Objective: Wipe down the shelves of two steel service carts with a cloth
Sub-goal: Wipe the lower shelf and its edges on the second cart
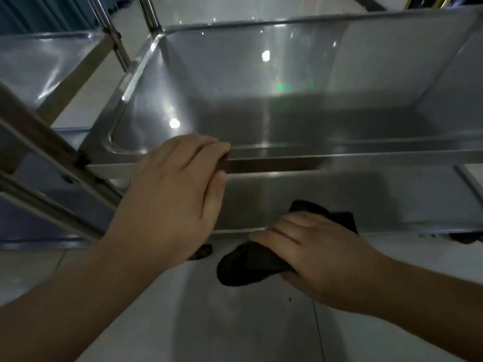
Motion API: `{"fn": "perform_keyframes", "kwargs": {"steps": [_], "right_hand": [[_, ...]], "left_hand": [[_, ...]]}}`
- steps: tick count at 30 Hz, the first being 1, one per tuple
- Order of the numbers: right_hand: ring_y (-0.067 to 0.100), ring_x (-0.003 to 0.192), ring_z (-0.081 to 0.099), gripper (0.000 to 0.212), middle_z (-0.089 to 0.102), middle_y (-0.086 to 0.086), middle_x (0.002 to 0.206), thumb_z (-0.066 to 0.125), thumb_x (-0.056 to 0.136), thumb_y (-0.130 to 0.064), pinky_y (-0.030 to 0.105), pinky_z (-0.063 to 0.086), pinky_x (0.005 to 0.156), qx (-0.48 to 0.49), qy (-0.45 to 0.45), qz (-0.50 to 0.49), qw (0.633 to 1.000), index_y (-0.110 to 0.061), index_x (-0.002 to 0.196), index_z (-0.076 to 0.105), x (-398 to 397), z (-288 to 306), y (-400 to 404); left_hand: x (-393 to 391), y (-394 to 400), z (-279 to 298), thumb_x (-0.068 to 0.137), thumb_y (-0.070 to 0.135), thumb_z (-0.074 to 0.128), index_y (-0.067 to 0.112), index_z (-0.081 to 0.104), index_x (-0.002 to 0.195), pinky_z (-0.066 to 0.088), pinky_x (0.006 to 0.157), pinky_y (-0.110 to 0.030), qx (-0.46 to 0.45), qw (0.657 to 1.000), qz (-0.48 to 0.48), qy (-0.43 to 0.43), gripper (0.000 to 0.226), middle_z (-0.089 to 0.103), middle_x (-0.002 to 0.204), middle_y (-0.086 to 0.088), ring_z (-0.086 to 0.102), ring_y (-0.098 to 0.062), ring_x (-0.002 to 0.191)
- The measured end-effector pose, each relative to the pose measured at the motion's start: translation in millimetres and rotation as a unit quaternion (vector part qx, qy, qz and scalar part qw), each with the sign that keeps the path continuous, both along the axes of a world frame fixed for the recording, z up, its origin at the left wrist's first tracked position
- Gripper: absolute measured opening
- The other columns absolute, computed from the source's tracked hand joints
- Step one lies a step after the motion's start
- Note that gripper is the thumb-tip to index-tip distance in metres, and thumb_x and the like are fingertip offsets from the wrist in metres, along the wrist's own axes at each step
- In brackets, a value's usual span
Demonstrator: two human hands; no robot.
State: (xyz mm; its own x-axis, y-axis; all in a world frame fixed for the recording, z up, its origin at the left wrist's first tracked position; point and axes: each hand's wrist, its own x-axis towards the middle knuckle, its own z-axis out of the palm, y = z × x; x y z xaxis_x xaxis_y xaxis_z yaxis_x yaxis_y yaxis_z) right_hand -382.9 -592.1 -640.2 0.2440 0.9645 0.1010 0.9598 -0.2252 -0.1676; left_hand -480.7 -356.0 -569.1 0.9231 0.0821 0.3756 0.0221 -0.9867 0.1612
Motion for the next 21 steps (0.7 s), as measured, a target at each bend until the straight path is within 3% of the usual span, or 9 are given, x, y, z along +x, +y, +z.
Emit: {"fn": "perform_keyframes", "kwargs": {"steps": [3,5,8,11,13,15,18,21], "right_hand": [[0.006,0.114,0.054,0.050,0.063,-0.015,0.132,0.059,0.100,-0.049,0.010,0.030,0.089,-0.049,0.140,-0.074,0.986,-0.045,0.145,0.038,2.9,-43.8,0.3],[0.008,0.109,0.058,0.047,0.065,-0.014,0.125,0.063,0.100,-0.049,0.015,0.037,0.080,-0.035,0.195,-0.105,0.975,-0.051,0.139,0.038,12.1,-67.0,6.8],[0.013,0.100,0.065,0.043,0.065,-0.014,0.110,0.070,0.097,-0.043,0.015,0.042,0.073,0.010,0.255,-0.161,0.953,-0.049,0.130,0.044,26.7,-93.8,28.8],[0.023,0.113,0.067,0.045,0.069,-0.003,0.124,0.070,0.098,-0.038,0.030,0.049,0.087,0.056,0.275,-0.216,0.935,-0.033,0.140,0.053,46.0,-116.8,60.7],[0.027,0.115,0.066,0.045,0.069,0.003,0.126,0.067,0.099,-0.039,0.032,0.045,0.089,0.080,0.278,-0.251,0.924,-0.027,0.142,0.055,59.9,-125.8,85.4],[0.024,0.101,0.064,0.042,0.066,-0.001,0.111,0.066,0.099,-0.040,0.029,0.041,0.078,0.110,0.273,-0.292,0.910,-0.025,0.136,0.055,71.3,-129.7,110.5],[0.007,0.073,0.051,0.040,0.056,-0.011,0.091,0.063,0.099,-0.040,0.022,0.033,0.060,0.152,0.273,-0.341,0.887,-0.023,0.133,0.052,84.8,-130.7,152.4],[0.010,0.070,0.051,0.043,0.058,-0.004,0.095,0.060,0.099,-0.037,0.025,0.035,0.058,0.170,0.267,-0.362,0.877,-0.019,0.136,0.050,89.7,-131.1,197.3]], "left_hand": [[-23.5,4.6,-27.5,0.101,0.030,0.052,0.017,0.045,0.158,0.028,0.121,-0.050,0.038,0.998,-0.040,-0.012,0.059,0.035,0.170,-0.008,0.031,-0.029,0.158],[-36.5,9.8,-49.1,0.098,0.028,0.058,0.020,0.043,0.160,0.027,0.122,-0.050,0.060,0.996,-0.058,-0.011,0.065,0.025,0.174,-0.007,0.019,-0.027,0.162],[-50.6,21.9,-82.2,0.095,0.030,0.059,0.022,0.049,0.156,0.034,0.117,-0.046,0.057,0.993,-0.084,0.056,0.062,0.033,0.171,-0.003,0.029,-0.025,0.159],[-58.0,41.4,-111.5,0.096,0.040,0.049,0.028,0.048,0.154,0.039,0.112,-0.046,0.036,0.985,-0.052,0.159,0.059,0.038,0.166,0.002,0.037,-0.023,0.153],[-61.7,57.8,-128.4,0.096,0.039,0.053,0.027,0.049,0.154,0.041,0.113,-0.047,0.019,0.980,-0.034,0.197,0.059,0.040,0.165,0.001,0.039,-0.024,0.151],[-65.6,71.7,-141.0,0.097,0.037,0.056,0.025,0.051,0.153,0.039,0.114,-0.046,0.018,0.975,-0.021,0.219,0.057,0.042,0.163,0.000,0.041,-0.025,0.148],[-70.9,85.5,-153.7,0.098,0.033,0.057,0.022,0.059,0.146,0.045,0.112,-0.046,-0.013,0.977,-0.016,0.212,0.049,0.055,0.151,-0.001,0.052,-0.026,0.137],[-76.3,94.8,-166.4,0.099,0.030,0.060,0.024,0.069,0.130,0.054,0.093,-0.036,-0.103,0.973,0.018,0.205,0.033,0.065,0.123,0.006,0.064,-0.018,0.110]]}}
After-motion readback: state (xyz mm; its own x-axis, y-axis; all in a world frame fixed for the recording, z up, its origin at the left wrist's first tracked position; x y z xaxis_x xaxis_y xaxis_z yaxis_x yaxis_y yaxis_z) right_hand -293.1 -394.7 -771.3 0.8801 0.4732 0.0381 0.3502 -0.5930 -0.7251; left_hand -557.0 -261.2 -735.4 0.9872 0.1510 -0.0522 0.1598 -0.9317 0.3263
